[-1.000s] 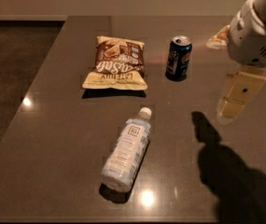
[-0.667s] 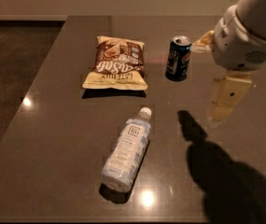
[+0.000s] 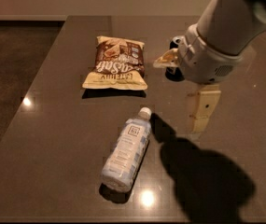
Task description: Place blue plastic bottle upright
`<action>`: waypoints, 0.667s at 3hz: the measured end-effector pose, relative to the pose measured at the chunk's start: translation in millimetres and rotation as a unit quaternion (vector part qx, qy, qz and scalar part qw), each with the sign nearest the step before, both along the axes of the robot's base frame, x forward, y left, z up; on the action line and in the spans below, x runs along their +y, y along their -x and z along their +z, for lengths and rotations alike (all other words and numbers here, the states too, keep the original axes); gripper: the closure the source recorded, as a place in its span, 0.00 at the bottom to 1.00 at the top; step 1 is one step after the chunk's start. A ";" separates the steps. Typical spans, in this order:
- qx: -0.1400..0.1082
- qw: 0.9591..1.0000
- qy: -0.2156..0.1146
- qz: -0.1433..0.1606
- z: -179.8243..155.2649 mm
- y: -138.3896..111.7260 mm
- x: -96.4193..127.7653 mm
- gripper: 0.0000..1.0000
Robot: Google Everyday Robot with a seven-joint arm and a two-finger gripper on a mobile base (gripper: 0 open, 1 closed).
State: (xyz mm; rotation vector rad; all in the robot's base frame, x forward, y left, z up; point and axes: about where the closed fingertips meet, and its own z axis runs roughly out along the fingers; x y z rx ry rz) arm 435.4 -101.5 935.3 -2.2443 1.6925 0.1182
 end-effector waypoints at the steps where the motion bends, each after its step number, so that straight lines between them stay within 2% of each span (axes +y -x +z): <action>1: 0.003 0.997 0.010 0.070 -11.9 10.2 25.3 0.00; 2: 0.005 0.990 0.024 0.138 -26.2 23.0 48.3 0.00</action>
Offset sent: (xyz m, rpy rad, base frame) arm -0.0395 0.0722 -0.0475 -0.0881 0.0316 0.4511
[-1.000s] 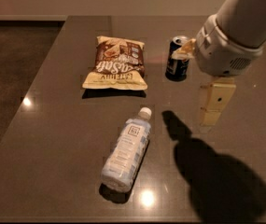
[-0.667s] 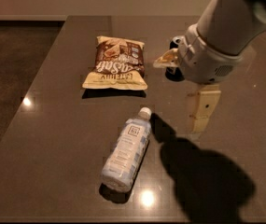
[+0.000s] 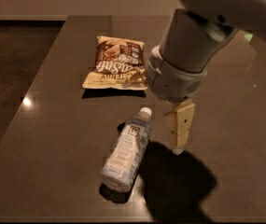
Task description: Place blue plastic bottle upright
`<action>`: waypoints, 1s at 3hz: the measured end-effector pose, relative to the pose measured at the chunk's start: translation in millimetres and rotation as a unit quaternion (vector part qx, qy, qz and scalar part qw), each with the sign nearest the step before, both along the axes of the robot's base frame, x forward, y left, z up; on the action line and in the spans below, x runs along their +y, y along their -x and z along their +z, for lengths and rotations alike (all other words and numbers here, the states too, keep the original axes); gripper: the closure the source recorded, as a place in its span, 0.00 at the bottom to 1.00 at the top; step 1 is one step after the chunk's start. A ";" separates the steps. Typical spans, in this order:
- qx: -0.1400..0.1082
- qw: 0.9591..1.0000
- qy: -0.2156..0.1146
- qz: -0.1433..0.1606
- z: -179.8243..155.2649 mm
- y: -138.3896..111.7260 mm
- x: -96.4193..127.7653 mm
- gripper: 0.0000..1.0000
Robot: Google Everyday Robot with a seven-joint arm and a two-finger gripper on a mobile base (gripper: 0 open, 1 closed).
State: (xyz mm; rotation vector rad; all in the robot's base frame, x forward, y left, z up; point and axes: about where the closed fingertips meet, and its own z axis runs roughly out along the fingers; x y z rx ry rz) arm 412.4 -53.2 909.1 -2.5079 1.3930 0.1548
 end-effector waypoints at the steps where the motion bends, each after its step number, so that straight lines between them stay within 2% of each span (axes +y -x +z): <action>1: 0.008 0.998 0.022 0.063 -16.8 10.7 17.4 0.00; 2: 0.010 0.992 0.045 0.116 -32.1 19.3 27.1 0.00; 3: 0.011 0.984 0.069 0.163 -42.5 24.7 30.8 0.00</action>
Offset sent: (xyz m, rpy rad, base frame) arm -0.0305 0.0354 -0.0550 -0.1581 0.0442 0.3739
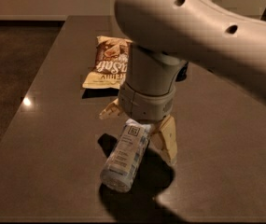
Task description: Place blue plastic bottle upright
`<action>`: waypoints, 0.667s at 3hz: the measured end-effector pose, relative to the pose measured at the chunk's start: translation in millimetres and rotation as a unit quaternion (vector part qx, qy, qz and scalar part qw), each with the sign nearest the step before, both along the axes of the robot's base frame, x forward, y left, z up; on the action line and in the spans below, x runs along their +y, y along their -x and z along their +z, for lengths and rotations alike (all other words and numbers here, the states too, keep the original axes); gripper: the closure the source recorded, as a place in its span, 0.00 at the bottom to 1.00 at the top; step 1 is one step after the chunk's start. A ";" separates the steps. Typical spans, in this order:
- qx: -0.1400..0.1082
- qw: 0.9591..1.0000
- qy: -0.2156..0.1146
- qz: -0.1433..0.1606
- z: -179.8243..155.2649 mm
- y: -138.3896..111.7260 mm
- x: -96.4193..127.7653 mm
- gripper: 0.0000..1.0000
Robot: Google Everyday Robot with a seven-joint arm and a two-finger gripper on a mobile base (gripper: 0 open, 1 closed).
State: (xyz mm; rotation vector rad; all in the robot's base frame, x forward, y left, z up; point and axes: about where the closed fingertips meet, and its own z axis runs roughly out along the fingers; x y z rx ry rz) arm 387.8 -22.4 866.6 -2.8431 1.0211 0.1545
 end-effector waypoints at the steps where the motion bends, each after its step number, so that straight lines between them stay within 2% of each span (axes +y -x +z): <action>1: 0.000 0.999 0.023 0.032 -8.0 0.4 -3.5 0.00; 2: 0.000 0.998 0.046 0.048 -12.1 -3.0 -11.5 0.15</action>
Offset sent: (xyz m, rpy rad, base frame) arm 0.0055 -0.0279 -0.0187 -0.1659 0.0242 0.1349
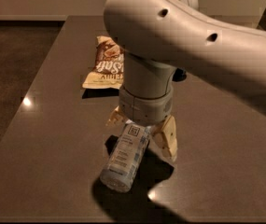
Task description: Place blue plastic bottle upright
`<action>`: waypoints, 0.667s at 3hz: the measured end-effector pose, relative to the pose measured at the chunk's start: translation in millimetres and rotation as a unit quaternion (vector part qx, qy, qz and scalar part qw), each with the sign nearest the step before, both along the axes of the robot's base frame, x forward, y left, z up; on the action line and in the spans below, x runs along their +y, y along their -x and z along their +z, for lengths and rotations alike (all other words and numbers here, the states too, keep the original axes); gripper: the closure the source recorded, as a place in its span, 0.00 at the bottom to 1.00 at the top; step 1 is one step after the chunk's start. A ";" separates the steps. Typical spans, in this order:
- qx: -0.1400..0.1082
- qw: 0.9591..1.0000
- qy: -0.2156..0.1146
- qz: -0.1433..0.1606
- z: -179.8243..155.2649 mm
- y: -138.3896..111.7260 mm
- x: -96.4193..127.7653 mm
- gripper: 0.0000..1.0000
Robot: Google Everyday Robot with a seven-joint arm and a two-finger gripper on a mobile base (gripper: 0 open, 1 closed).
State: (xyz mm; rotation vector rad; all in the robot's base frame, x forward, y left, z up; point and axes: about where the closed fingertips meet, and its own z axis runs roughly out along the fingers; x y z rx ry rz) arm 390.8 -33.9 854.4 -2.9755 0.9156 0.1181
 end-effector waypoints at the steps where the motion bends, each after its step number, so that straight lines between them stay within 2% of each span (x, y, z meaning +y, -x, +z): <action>1: -0.002 1.000 0.018 0.005 -2.7 -3.4 -7.7 0.38; 2: -0.016 1.000 0.025 -0.003 -0.3 -10.4 -15.6 0.61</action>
Offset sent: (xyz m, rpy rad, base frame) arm 0.0146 -0.0308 0.0005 -0.0874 -0.0369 -0.0248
